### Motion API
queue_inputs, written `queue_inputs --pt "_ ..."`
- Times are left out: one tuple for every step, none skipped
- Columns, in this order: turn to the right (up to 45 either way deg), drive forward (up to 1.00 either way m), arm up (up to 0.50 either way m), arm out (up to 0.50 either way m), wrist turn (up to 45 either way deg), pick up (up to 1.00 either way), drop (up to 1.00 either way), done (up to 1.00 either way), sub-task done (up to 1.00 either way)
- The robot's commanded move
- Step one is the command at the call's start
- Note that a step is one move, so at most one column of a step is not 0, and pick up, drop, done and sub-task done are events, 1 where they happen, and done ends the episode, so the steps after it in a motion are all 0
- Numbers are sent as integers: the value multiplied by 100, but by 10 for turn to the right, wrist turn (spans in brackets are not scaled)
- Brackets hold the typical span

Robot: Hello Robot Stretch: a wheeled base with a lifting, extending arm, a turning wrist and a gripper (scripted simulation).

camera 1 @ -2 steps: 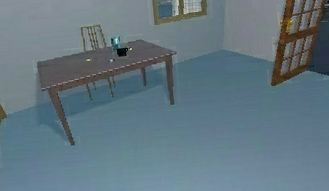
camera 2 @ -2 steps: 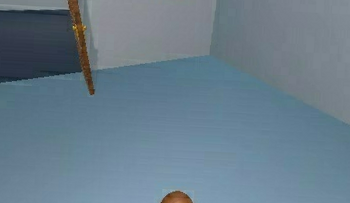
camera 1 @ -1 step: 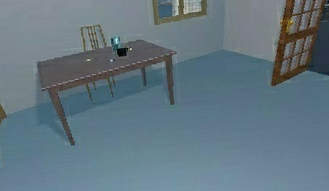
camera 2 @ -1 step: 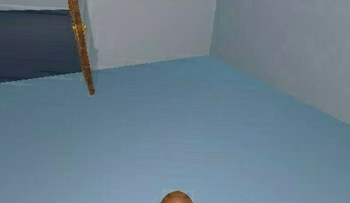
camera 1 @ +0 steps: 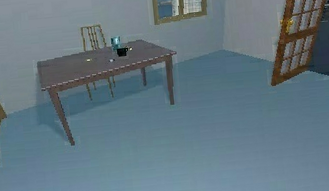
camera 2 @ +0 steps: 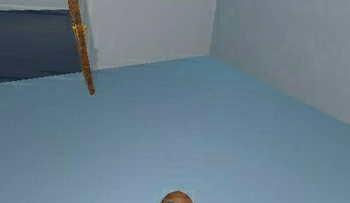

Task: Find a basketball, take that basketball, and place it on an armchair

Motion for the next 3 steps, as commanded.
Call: queue_inputs --pt "0 0 0 0 450 0 0 0 0" --pt "0 0 0 0 450 0 0 0 0" --pt "0 0 0 0 450 0 0 0 0"
